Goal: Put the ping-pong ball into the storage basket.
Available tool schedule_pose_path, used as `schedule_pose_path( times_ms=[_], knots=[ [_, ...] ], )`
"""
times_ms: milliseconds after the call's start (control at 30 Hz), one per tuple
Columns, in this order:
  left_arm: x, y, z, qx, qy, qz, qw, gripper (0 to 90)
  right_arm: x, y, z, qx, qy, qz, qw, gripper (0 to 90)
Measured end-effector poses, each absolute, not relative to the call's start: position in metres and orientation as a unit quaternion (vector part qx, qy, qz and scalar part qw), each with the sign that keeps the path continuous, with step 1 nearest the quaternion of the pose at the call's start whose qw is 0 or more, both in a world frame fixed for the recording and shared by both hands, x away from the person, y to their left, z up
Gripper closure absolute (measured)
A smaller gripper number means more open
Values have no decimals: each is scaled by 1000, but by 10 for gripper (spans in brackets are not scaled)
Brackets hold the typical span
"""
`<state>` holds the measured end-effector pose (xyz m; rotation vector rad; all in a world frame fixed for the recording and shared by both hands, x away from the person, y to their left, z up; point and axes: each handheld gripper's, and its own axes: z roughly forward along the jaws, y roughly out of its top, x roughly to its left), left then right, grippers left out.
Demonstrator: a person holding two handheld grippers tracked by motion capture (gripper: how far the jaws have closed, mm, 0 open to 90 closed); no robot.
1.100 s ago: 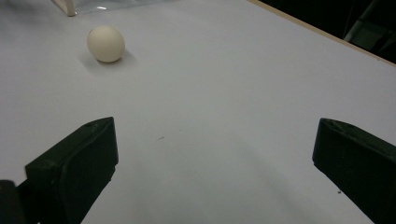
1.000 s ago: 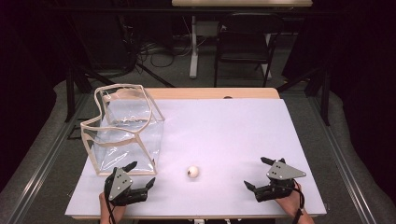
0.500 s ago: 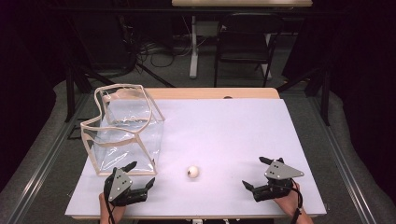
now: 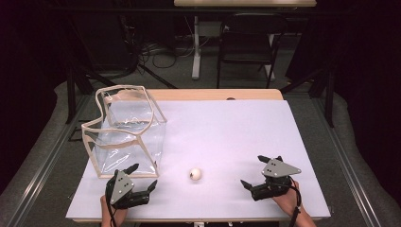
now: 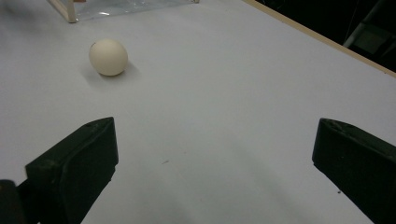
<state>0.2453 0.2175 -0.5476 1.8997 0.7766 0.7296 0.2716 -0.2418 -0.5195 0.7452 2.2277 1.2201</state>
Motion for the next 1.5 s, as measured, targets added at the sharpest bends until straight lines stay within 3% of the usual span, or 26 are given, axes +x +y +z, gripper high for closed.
schedule_pose_path(
  times_ms=[1500],
  knots=[
    [251, 218, -548, 771, 313, 285, 476, 160, 320, -174, -494, 240, 838, 449, 195, 4]
  ],
)
